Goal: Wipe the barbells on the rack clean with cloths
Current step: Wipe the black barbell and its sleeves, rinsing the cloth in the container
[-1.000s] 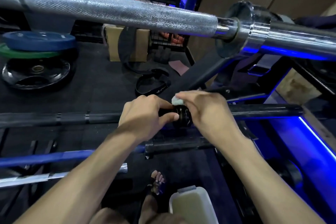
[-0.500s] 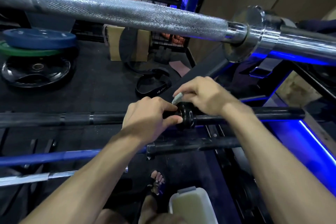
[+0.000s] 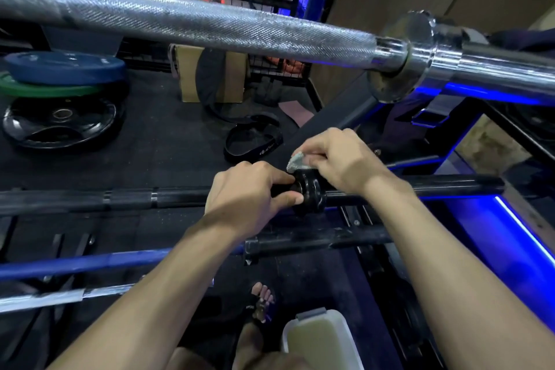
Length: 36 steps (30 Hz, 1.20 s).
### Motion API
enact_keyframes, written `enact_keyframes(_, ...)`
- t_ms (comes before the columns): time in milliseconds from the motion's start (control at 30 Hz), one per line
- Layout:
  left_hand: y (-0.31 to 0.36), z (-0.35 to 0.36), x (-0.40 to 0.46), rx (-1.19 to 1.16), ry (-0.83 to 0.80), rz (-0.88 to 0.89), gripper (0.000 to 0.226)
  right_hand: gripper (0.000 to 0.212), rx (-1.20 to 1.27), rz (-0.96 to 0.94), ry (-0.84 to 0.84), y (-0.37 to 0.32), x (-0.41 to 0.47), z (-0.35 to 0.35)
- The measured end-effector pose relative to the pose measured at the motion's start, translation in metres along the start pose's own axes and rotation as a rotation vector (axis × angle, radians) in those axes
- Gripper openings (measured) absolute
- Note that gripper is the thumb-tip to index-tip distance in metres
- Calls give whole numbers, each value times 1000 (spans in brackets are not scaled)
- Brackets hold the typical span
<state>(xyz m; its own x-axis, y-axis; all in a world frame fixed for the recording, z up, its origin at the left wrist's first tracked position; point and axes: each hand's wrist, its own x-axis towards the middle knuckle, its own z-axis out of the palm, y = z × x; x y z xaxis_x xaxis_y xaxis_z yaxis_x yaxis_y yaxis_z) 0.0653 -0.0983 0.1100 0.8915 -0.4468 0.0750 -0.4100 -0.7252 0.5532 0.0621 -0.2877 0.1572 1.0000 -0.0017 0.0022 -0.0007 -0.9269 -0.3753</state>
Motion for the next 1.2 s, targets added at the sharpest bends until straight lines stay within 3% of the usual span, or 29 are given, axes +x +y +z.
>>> enact_keyframes(233,-4,-1,1,18,-19,11,50,23,111,-172,165,10,-35,1)
enact_keyframes(533,0,1,0,48,-17,11,49,23,39,-314,455,10,-96,40)
enact_keyframes(800,-1,2,1,47,-6,25,46,25,170,-235,458,7,-86,13)
enact_keyframes(967,0,-2,1,54,-19,16,40,23,106,-187,308,4,-55,21)
enact_keyframes(1100,-1,-2,3,42,-30,16,39,23,201,-264,442,8,-89,41)
enact_keyframes(1200,2,-3,2,29,-37,30,33,27,184,-283,444,12,-107,51)
